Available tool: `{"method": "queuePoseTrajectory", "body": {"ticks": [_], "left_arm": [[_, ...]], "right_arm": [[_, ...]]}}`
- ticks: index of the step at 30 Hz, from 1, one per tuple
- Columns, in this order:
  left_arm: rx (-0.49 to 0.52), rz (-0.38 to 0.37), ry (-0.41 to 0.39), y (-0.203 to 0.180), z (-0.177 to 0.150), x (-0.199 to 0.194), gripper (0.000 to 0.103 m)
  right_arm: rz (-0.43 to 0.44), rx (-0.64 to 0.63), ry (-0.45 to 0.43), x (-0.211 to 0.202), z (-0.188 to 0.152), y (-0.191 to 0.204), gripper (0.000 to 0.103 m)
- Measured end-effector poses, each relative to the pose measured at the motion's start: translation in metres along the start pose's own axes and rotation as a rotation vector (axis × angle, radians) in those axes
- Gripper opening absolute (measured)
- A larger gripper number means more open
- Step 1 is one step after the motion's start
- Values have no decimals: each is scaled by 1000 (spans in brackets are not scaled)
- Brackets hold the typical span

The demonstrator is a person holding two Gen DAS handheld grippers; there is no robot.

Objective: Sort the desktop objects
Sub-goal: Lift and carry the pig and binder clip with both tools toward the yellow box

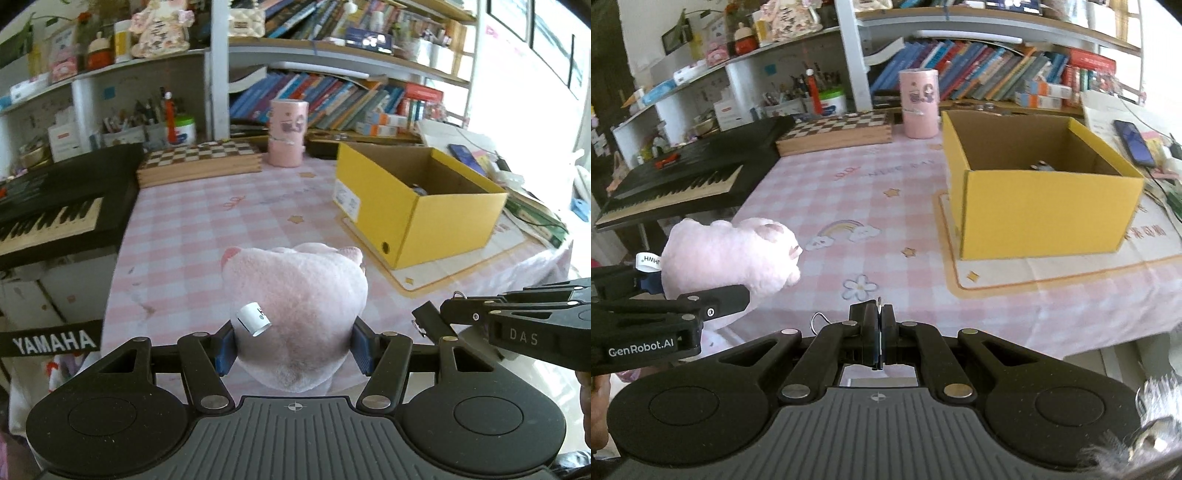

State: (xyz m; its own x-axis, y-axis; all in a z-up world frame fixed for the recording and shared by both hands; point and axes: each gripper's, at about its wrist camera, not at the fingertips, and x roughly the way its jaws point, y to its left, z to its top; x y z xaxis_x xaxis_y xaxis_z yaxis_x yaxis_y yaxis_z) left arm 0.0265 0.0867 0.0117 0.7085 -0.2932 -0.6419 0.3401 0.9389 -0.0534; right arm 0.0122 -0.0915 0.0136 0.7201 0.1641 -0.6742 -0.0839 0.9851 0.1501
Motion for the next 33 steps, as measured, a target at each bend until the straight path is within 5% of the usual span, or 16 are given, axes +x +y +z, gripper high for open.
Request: {"method": "queuePoseTrajectory", "body": {"ticks": [22, 33], "left_arm": [[183, -170, -53, -67, 32, 33, 60], [112, -155, -154, -89, 76, 49, 60]], "right_arm": [[-175, 138, -31, -25, 0, -67, 2], [-222, 126, -107, -30, 38, -119, 2]]}}
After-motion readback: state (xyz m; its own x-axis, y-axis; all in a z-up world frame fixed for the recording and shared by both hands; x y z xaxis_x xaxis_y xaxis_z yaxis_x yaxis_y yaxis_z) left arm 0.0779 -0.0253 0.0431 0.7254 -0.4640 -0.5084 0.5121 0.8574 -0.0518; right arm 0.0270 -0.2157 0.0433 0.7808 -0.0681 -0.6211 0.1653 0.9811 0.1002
